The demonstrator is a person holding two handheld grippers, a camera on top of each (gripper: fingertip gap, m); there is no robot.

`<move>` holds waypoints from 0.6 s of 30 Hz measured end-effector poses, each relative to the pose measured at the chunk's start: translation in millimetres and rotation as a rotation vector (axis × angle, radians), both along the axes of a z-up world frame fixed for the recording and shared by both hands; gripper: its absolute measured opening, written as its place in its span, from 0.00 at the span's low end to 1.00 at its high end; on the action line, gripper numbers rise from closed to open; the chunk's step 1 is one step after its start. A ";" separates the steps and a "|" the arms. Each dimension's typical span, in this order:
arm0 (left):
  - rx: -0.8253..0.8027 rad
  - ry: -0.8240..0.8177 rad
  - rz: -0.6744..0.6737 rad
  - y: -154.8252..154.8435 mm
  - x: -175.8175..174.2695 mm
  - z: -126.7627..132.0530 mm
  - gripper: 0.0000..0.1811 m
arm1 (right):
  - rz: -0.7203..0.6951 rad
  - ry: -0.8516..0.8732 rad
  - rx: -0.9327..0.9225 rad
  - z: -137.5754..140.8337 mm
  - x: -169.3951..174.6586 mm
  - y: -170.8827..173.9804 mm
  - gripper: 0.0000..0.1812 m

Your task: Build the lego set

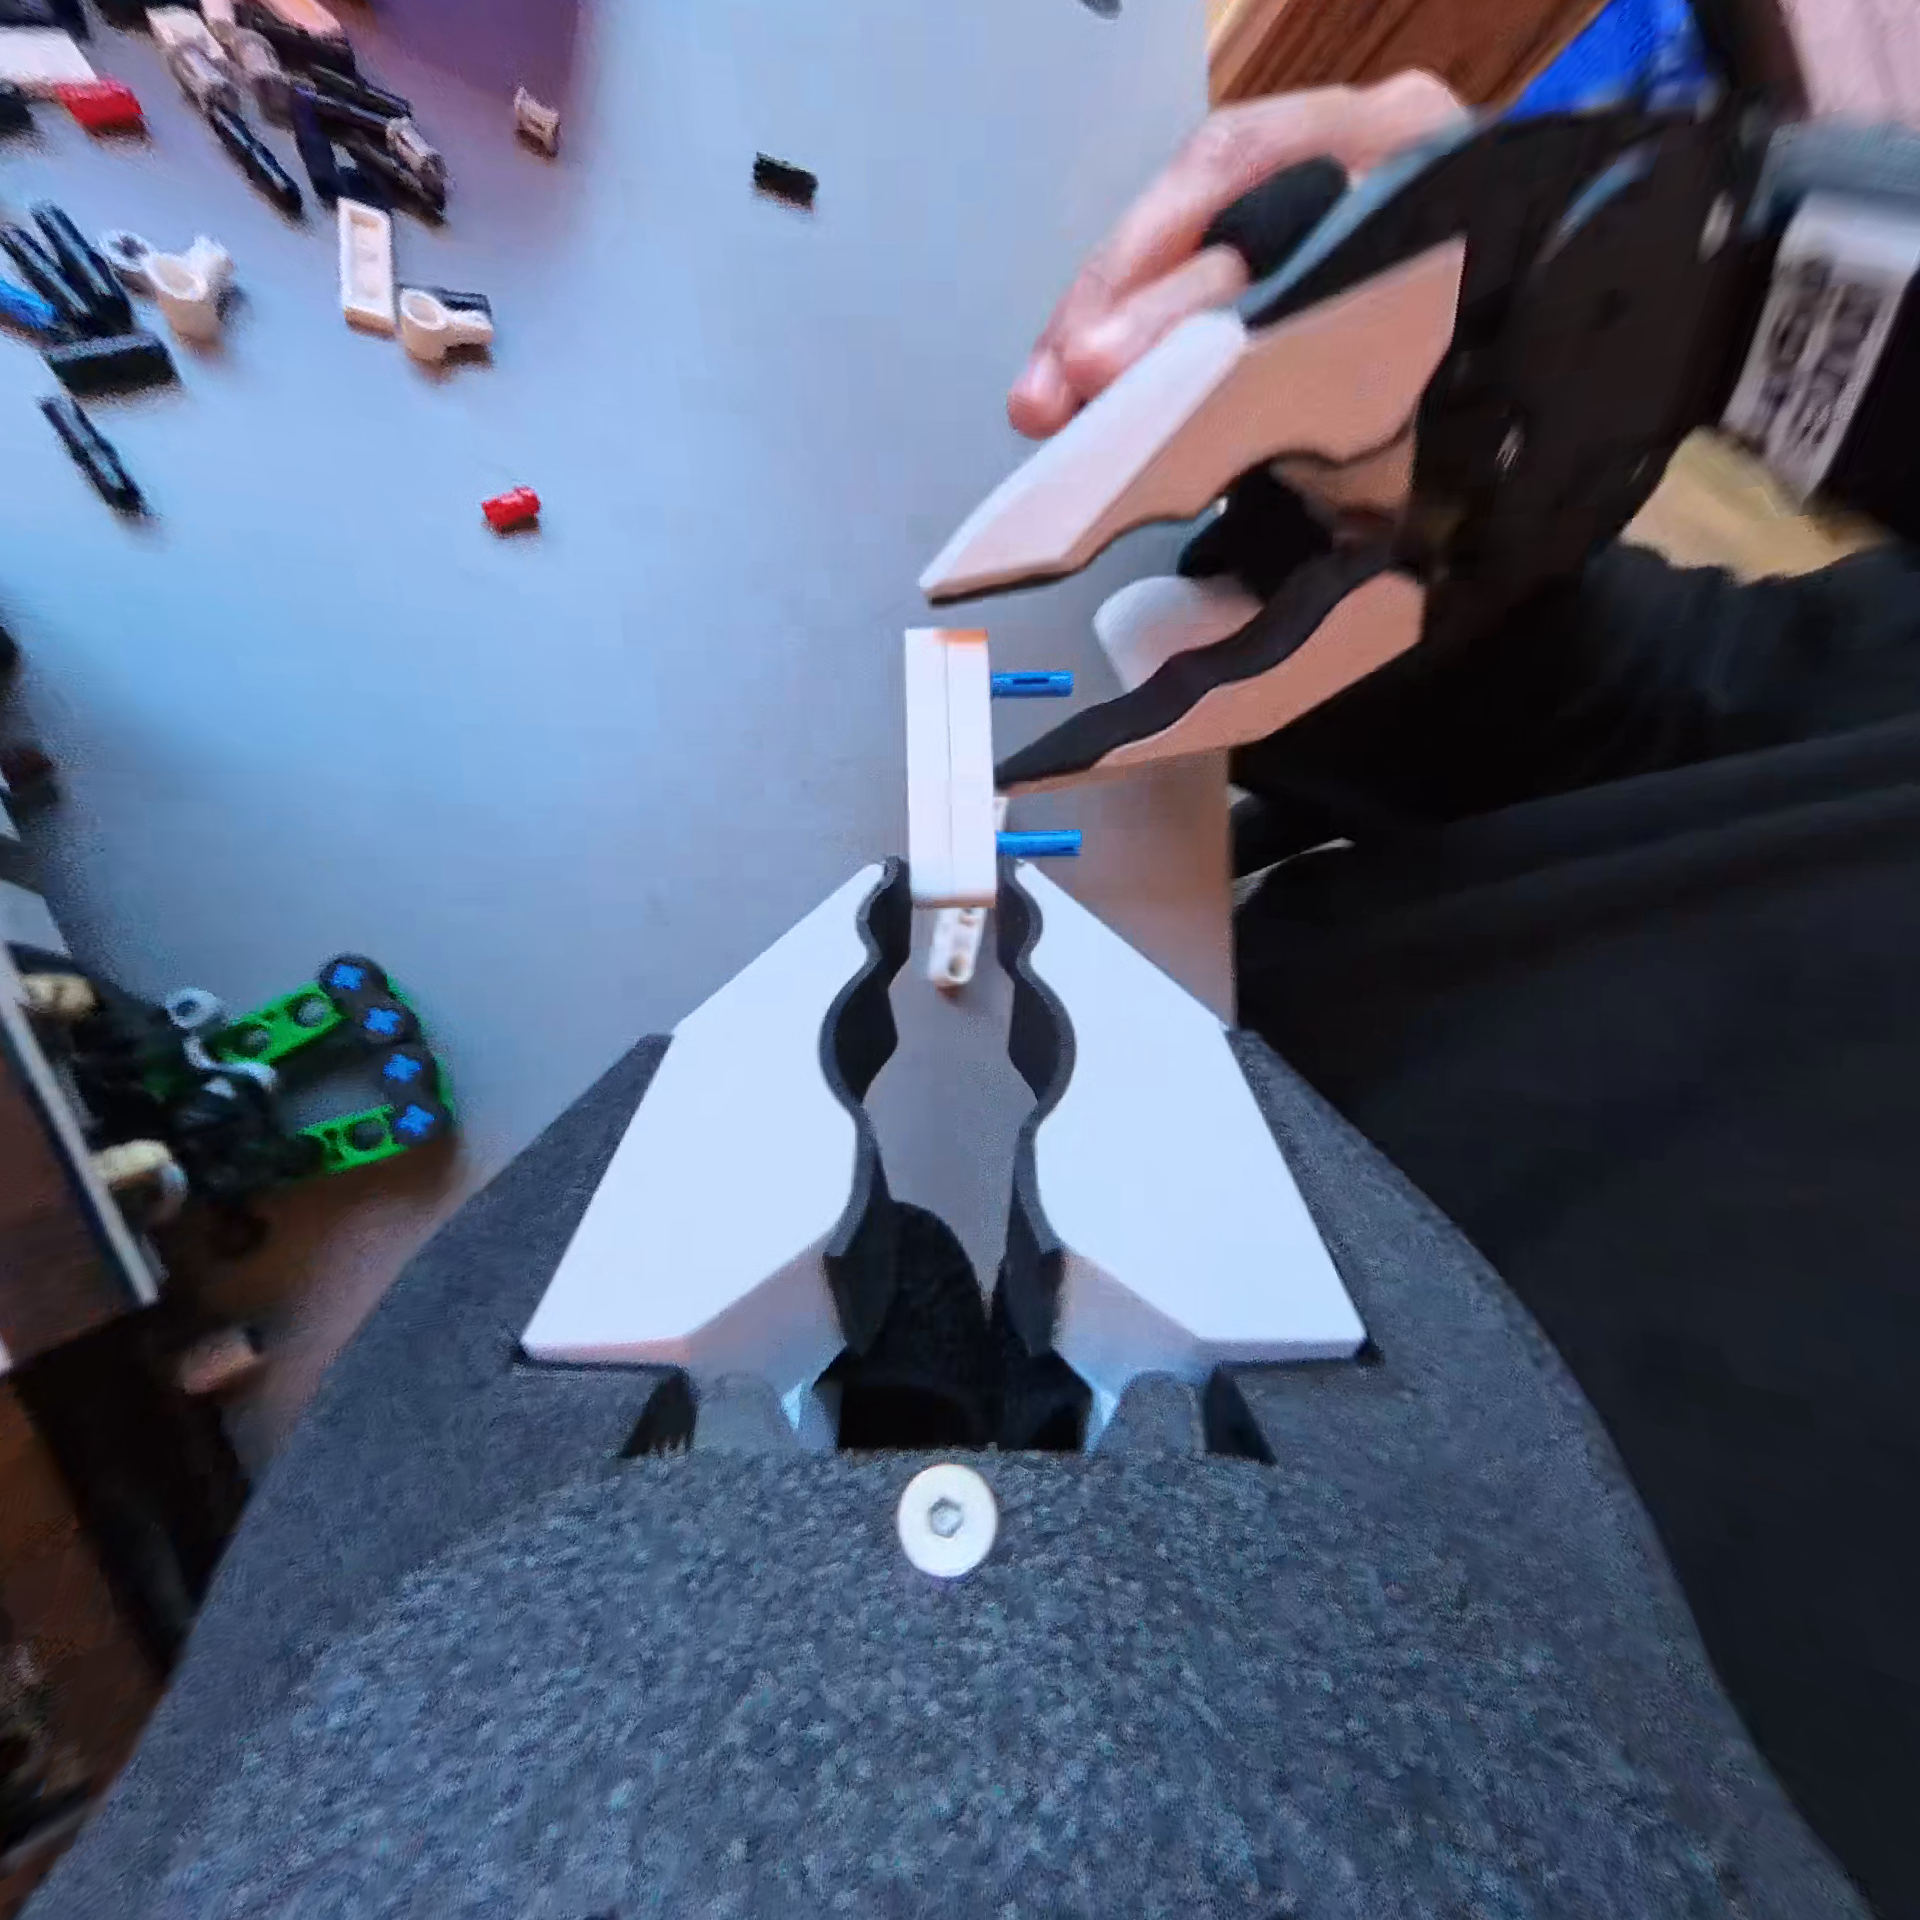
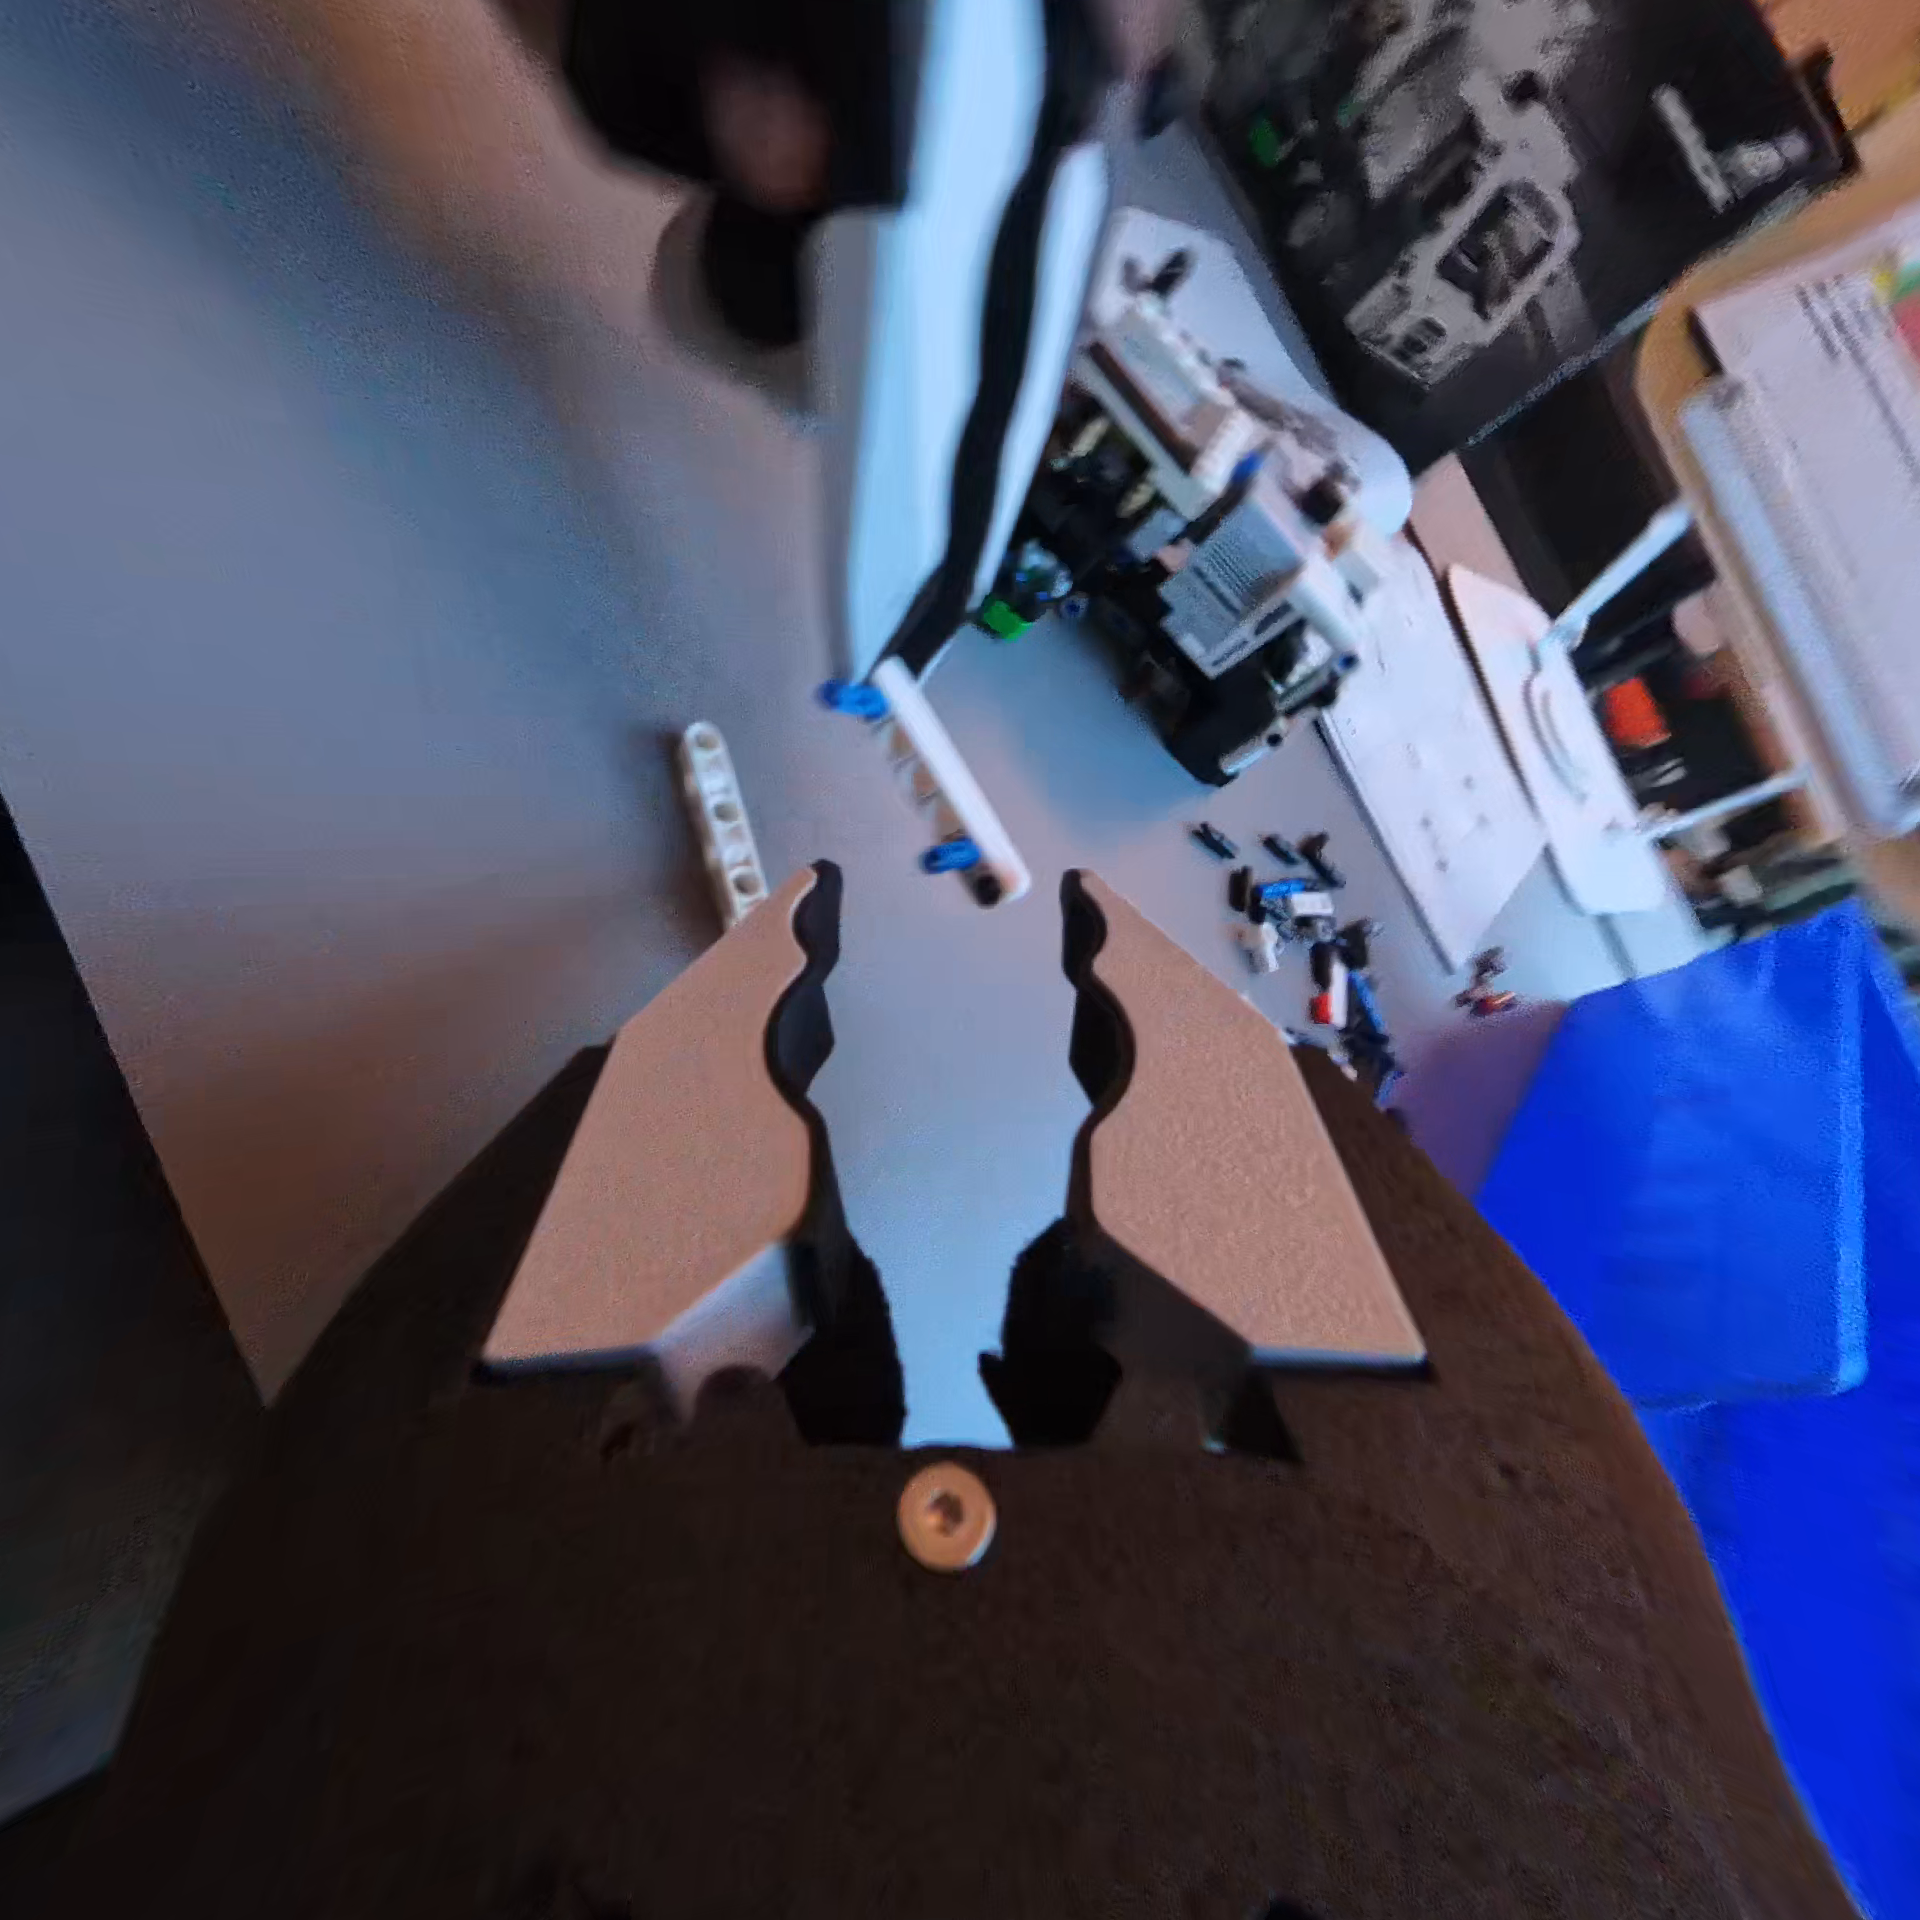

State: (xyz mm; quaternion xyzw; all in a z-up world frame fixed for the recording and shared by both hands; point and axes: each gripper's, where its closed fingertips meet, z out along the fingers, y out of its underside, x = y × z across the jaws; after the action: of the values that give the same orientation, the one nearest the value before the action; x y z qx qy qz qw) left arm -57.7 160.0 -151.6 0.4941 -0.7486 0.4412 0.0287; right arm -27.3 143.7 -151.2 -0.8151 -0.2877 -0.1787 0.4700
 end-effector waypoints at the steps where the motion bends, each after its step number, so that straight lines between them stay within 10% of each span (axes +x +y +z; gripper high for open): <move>1: -0.033 0.023 -0.007 -1.6 -3.8 4.3 0.08 | -0.006 -0.092 -0.006 -0.5 -0.9 2.7 0.21; 6: -0.013 -0.059 -0.082 -3.1 -18.4 16.7 0.09 | 0.005 -0.238 0.068 5.0 -9.1 15.3 0.05; 12: 0.359 -0.657 -0.213 3.3 -28.5 36.6 0.23 | 0.161 0.237 -0.033 12.6 -45.5 7.6 0.04; 18: 0.538 -0.883 -0.286 -5.3 -38.8 31.3 0.04 | 0.177 0.199 -0.088 9.1 -62.3 17.1 0.03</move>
State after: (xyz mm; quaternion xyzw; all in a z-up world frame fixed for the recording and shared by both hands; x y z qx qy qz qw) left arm -96.5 154.6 -120.3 0.1445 -0.8358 0.3913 -0.3569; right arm -89.5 160.7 -142.1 -0.8200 -0.3178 -0.0420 0.4742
